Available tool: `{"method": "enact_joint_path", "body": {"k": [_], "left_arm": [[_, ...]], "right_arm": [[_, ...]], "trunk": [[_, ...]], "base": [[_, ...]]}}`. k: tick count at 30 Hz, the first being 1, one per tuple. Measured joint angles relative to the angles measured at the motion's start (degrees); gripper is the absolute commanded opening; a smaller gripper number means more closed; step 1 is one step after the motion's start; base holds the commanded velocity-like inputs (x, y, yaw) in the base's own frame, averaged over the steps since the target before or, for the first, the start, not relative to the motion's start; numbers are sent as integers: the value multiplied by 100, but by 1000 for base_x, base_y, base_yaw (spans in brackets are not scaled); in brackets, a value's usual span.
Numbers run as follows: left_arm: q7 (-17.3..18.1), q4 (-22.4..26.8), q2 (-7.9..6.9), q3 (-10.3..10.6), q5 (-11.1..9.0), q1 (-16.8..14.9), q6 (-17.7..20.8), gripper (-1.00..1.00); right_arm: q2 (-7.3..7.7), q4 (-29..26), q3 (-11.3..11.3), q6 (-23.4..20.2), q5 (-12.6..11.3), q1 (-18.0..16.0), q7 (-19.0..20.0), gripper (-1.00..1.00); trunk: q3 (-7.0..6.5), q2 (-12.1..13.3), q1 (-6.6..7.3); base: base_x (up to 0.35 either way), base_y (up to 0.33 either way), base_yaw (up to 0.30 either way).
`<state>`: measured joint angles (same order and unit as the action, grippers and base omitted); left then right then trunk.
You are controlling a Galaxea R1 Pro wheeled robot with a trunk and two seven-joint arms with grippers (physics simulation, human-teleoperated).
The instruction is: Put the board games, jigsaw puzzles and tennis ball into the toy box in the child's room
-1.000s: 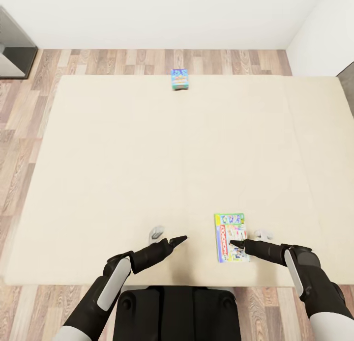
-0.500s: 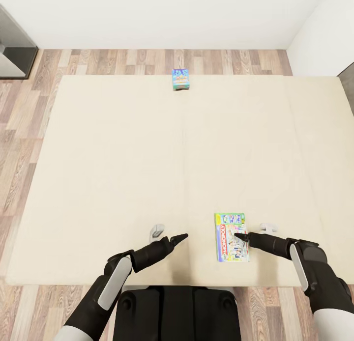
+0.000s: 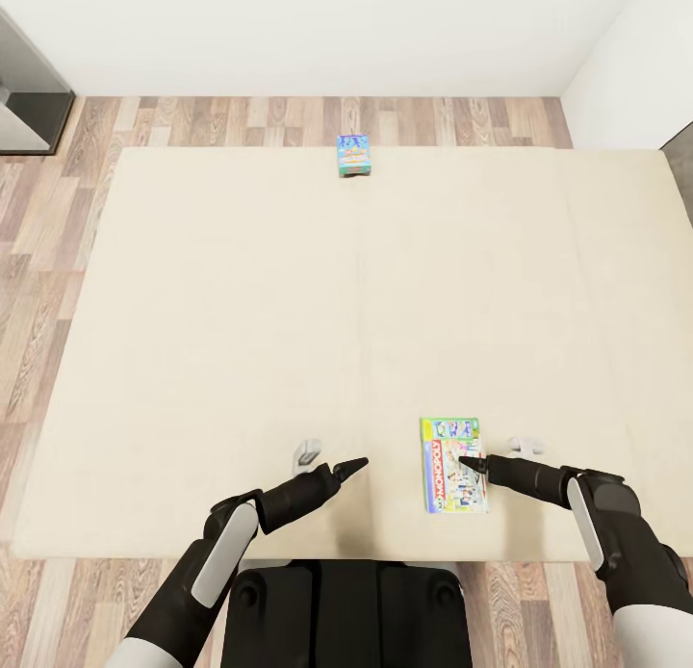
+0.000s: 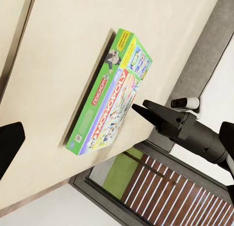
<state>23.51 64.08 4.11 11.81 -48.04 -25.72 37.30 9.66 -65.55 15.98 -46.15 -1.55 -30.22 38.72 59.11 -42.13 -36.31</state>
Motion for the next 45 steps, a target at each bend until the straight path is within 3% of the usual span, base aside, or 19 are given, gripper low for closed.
{"method": "enact_joint_path", "body": {"k": [26, 45], "left_arm": [[1, 0, 0, 7, 0, 0, -1, 100], [7, 361, 58, 20, 1, 0, -7, 100]], "right_arm": [[0, 0, 0, 0, 1, 0, 0, 100], [-16, -333, -13, -50, 1, -7, -23, 100]], "trunk": [[0, 0, 0], [0, 0, 0]], "base": [[0, 0, 0], [0, 0, 0]]}}
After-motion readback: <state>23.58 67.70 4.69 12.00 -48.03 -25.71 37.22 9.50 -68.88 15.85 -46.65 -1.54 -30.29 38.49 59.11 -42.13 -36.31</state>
